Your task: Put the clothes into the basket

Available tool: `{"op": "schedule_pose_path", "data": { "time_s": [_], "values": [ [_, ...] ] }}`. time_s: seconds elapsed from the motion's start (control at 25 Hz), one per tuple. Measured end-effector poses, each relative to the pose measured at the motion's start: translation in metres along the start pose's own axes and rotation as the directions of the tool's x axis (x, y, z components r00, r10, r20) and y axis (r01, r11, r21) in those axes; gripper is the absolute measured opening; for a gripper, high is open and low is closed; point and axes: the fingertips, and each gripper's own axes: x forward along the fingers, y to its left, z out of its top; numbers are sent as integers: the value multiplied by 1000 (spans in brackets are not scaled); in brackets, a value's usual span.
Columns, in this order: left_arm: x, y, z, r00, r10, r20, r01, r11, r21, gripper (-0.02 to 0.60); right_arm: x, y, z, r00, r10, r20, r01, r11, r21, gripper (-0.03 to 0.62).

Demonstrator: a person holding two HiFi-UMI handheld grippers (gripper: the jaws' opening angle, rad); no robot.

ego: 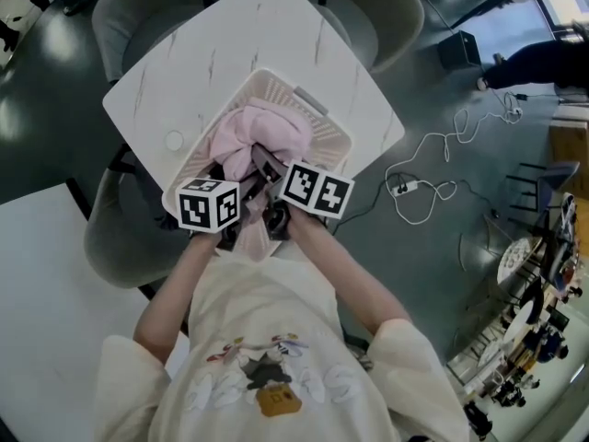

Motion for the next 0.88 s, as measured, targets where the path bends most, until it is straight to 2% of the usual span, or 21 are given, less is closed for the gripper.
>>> {"op": "schedule_pose_path", "data": {
  "time_s": [0.24,0.64,0.88],
  "values": [
    [11,10,0,999,36,-30,-37,999,-33,367,13,-13,2,998,-56,-16,57,997,49,337],
    [34,29,-13,997,41,-71,-48,994,-103,366,35,-38,-2,986,-157,-50,160,985,70,337],
    [46,43,-25,991,81,-105,-94,988,-124,365,51,-57,-12,977,-195,-83,203,975,91,337]
  ]
}}
